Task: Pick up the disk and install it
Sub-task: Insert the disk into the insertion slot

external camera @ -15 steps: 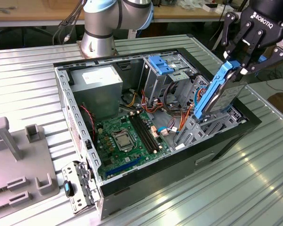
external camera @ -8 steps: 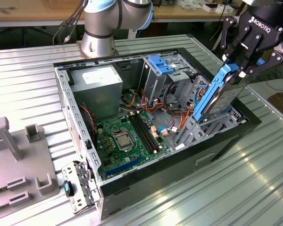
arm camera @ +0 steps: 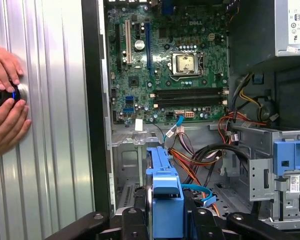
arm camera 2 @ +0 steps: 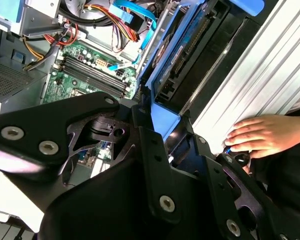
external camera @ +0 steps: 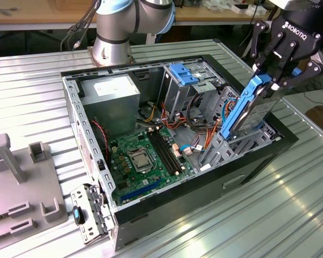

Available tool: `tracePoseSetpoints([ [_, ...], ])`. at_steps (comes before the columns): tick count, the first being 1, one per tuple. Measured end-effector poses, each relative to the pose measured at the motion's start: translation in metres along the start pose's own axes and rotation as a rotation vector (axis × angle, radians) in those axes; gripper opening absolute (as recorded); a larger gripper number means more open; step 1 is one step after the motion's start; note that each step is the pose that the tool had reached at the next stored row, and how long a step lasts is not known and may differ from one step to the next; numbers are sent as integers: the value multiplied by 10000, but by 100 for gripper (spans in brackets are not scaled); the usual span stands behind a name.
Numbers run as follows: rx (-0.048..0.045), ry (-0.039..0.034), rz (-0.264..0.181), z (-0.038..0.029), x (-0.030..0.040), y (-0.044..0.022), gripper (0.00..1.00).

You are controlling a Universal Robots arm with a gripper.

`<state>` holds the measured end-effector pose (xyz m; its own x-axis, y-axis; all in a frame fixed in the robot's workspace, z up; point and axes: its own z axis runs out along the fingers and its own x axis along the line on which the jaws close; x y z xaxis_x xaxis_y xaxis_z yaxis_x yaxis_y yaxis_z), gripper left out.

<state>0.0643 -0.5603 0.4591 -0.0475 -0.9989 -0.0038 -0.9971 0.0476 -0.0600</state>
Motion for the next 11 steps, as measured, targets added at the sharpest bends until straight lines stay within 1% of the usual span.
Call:
tracePoseSetpoints([
  [2,-2,-7,0,-14,2,-1,37],
  [4,-18,-6,0,-63,2,-4,37],
  [9,-54,-2,0,-72,3,-5,37],
  [11,-54,-7,0,-70,5,-5,37],
])
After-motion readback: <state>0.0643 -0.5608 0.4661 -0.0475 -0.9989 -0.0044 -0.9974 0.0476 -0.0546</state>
